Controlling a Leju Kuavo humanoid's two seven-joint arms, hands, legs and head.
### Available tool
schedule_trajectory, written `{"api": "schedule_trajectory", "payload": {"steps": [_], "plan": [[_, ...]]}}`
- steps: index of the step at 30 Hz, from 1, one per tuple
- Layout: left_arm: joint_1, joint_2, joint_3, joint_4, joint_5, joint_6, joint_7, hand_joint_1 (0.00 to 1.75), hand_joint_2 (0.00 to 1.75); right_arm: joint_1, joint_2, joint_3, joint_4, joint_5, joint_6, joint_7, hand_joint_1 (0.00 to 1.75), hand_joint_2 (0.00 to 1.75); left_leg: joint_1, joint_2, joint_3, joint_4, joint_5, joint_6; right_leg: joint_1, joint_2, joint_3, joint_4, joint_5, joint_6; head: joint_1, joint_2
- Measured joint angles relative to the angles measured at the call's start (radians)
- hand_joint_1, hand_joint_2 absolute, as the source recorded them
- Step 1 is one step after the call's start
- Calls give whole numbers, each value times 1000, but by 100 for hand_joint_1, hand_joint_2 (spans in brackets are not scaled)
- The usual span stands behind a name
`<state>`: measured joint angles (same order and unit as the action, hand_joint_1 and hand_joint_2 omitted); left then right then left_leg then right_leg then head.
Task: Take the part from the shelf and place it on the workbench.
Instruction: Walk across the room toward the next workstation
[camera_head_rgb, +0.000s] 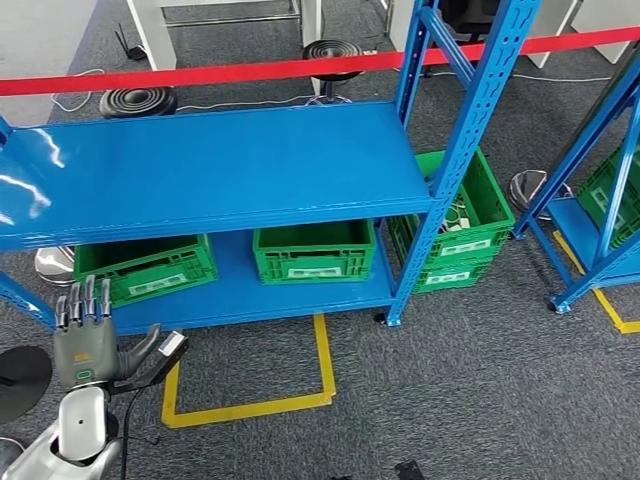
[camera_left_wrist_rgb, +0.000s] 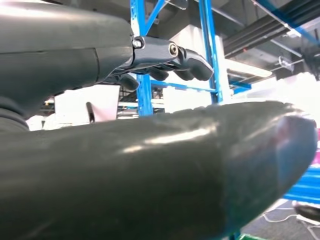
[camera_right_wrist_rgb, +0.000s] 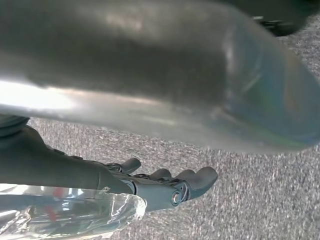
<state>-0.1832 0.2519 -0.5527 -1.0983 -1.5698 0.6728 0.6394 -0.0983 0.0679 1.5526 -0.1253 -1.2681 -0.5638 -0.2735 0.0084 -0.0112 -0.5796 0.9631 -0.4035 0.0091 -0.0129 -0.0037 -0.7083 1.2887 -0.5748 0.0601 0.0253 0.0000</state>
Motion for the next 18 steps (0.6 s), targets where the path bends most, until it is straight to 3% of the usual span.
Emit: {"api": "schedule_trajectory", "payload": {"steps": [1,3,5,6,10,12,14,17,18], "plan": [[1,0,0,0,0,0,0,0,0,1,0,0,0,0,0,0,0,0,2,-3,1,1,-1,-3,-1,0,10,-28,26,1,0,0],[1,-1,0,0,0,0,0,0,0,0,0,0,0,0,0,0,0,0,6,-10,2,8,-7,-15,-5,5,71,-159,94,6,1,0],[0,-2,1,0,0,0,0,0,0,-2,1,0,0,-1,1,-1,0,0,5,-14,-2,19,-13,-28,-9,14,117,-250,123,1,2,0],[0,-1,1,0,0,0,0,0,0,-3,2,0,0,-1,1,-1,0,0,3,-15,-5,22,-12,-28,-10,17,123,-262,122,-3,2,0],[-1,1,1,-1,0,0,0,0,0,-1,2,0,0,-2,2,0,0,0,2,-15,-6,18,-5,3,-7,19,119,-263,126,-16,1,0],[-1,1,1,-2,0,0,0,0,0,-1,2,0,0,-2,3,0,0,0,3,-15,-4,13,-2,5,-4,20,118,-262,126,-23,1,0],[-1,1,1,-3,0,0,0,0,0,-1,2,0,0,-2,3,0,0,0,5,-15,-3,7,0,-12,-1,19,118,-262,125,-28,1,0],[0,1,1,-3,0,-1,0,0,0,-1,2,0,0,-2,3,0,0,0,11,-15,-3,2,2,-54,3,18,116,-261,125,-32,2,0],[0,1,1,-3,0,-1,0,0,0,-1,2,0,0,-2,3,0,0,0,12,-15,-3,1,2,-59,4,17,115,-261,126,-33,2,0]]}}
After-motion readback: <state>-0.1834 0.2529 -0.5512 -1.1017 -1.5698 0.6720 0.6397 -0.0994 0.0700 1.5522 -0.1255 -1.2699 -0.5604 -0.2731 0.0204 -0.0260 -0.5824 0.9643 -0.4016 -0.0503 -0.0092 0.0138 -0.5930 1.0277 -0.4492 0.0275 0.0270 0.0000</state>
